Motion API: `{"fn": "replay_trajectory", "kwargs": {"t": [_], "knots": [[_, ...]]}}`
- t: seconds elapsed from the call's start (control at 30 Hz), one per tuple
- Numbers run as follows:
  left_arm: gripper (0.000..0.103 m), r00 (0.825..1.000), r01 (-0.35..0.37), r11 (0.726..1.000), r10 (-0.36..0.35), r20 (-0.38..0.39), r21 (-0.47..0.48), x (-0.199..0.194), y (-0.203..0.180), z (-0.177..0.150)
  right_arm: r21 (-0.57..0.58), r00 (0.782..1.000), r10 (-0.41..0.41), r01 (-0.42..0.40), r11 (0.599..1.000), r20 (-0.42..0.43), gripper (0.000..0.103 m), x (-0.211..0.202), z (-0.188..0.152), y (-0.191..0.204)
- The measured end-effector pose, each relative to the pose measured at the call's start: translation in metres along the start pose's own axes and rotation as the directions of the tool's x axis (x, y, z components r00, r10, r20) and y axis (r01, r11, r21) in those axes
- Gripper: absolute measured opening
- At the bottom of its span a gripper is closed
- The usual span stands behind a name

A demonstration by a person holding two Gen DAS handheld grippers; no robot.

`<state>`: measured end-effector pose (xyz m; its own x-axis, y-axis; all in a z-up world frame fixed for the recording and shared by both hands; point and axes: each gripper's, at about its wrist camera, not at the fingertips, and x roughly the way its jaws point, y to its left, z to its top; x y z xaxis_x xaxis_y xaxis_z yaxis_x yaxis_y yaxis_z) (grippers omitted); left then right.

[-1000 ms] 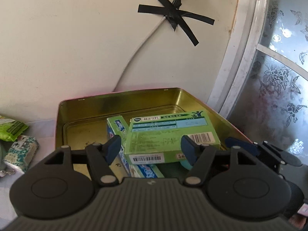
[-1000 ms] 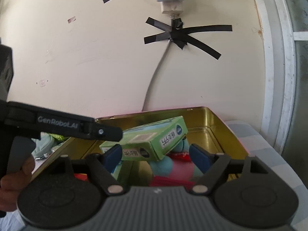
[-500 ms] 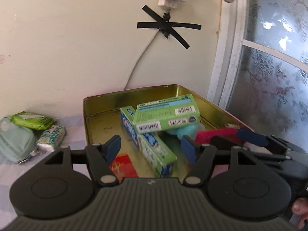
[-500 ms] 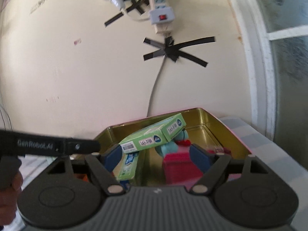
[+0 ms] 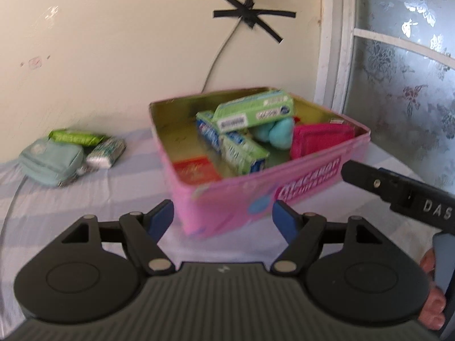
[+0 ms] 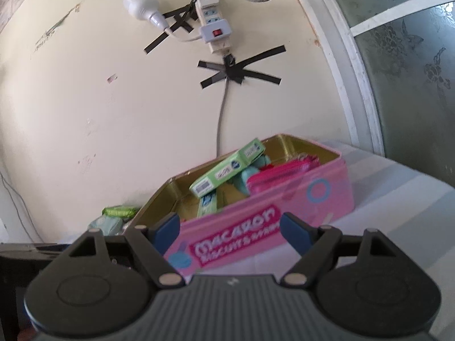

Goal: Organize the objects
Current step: 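Open both grippers to release the medicine box in the tin, then withdraw both grippers from the tin toward the bed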

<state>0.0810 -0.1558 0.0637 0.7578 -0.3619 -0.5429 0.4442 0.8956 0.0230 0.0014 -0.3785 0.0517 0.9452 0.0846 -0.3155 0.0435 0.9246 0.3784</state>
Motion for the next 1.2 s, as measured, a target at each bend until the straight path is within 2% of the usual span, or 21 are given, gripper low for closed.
{"fn": "replay_trajectory", "kwargs": {"t": [0.37,0.87,1.2], "knots": [[0.078,0.996,-0.085,0.995,0.083,-0.040,-0.047,-0.009,0.033,-0.030,-0.052,0.996,0.025,-0.030,0.998,-0.090,0.080,0.012,-0.034,0.036],[0.078,0.994,-0.103,0.994,0.102,-0.032,-0.045,-0.006,0.043,-0.044,-0.024,0.999,0.024,-0.023,0.999,0.033,0.080,-0.001,-0.044,0.042],[0.078,0.994,-0.110,0.993,0.109,-0.030,-0.041,-0.005,0.039,-0.045,-0.007,0.999,0.023,-0.022,1.000,0.040,0.080,0.002,-0.043,0.037]]}}
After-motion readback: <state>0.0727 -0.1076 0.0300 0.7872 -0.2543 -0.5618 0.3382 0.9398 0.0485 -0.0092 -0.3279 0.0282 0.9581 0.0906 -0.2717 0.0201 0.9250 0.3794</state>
